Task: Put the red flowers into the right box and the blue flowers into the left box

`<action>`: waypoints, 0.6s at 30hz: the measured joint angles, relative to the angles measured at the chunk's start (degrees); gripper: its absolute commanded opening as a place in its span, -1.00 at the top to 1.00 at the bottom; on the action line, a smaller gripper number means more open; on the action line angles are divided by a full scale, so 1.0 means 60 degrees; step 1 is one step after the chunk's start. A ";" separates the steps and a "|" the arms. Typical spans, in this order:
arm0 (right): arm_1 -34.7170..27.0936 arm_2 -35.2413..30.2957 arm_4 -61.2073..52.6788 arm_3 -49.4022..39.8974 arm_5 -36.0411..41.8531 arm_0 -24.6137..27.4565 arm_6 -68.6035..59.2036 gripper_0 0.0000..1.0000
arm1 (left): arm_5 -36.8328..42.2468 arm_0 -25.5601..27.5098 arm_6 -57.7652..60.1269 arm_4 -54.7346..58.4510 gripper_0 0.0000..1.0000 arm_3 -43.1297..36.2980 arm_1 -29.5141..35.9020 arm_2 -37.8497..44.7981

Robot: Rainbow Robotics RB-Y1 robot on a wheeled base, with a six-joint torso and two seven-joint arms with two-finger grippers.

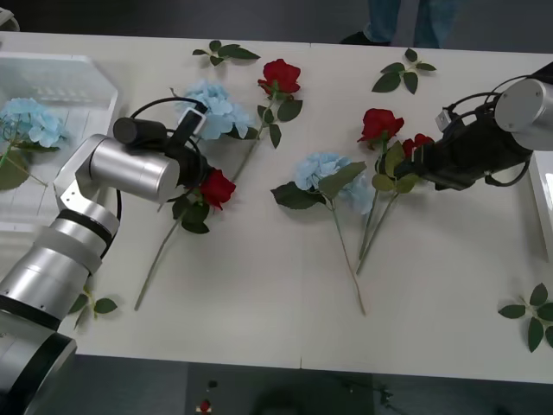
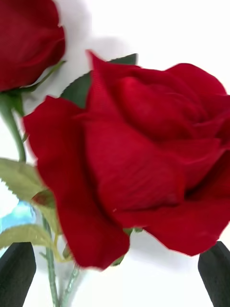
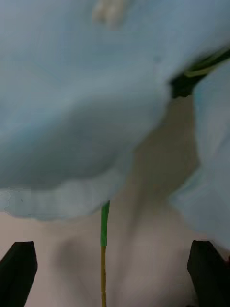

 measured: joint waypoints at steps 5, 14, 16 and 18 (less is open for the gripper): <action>0.0330 0.0000 0.0008 0.0540 -0.0242 0.0000 -0.0422 -1.00 | 0.0000 0.0000 0.0029 0.0000 -0.23 0.0060 -0.0155 0.0000; 0.1208 -0.0001 0.0965 0.1570 -0.0630 -0.0006 -0.0425 -0.50 | -0.0073 -0.0002 0.0605 0.0000 0.20 0.0104 -0.0165 -0.0286; 0.1267 -0.0002 0.1074 0.1664 -0.0632 -0.0019 -0.0432 0.71 | -0.0083 -0.0007 0.0605 0.0000 0.29 0.0112 -0.0157 -0.0378; 0.1305 -0.0001 0.1096 0.1776 -0.0686 -0.0019 -0.0437 1.00 | -0.0083 -0.0010 0.0606 0.0003 0.43 0.0113 -0.0155 -0.0398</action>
